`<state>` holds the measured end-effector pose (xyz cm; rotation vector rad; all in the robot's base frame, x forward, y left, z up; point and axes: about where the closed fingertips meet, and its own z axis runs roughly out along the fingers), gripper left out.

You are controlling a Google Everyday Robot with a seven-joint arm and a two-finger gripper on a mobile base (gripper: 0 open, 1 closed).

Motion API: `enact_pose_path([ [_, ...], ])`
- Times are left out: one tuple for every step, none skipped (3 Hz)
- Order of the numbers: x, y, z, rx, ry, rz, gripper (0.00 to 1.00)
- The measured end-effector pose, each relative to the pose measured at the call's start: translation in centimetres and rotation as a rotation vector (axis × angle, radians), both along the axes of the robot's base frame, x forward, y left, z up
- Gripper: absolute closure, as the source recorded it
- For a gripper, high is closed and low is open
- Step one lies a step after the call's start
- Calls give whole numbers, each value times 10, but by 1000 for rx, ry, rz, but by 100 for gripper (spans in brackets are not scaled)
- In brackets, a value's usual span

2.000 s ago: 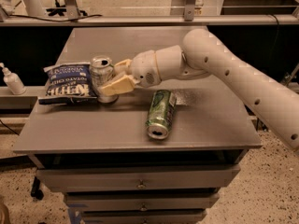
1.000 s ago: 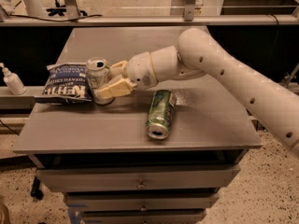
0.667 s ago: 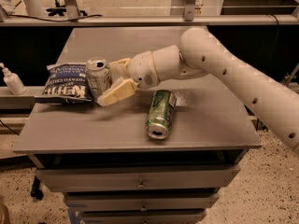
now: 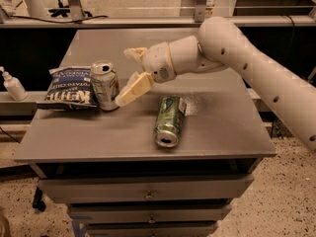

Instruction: Move 7up can near blue chip bag

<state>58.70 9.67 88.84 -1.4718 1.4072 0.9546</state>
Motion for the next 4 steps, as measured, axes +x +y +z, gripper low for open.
enact_pose_path([
  [24, -17, 18, -23, -53, -17, 0],
  [55, -57, 45, -43, -126, -73, 0],
  [70, -102, 81, -41, -202, -159, 0],
  [73, -106, 86, -37, -212, -169, 0],
])
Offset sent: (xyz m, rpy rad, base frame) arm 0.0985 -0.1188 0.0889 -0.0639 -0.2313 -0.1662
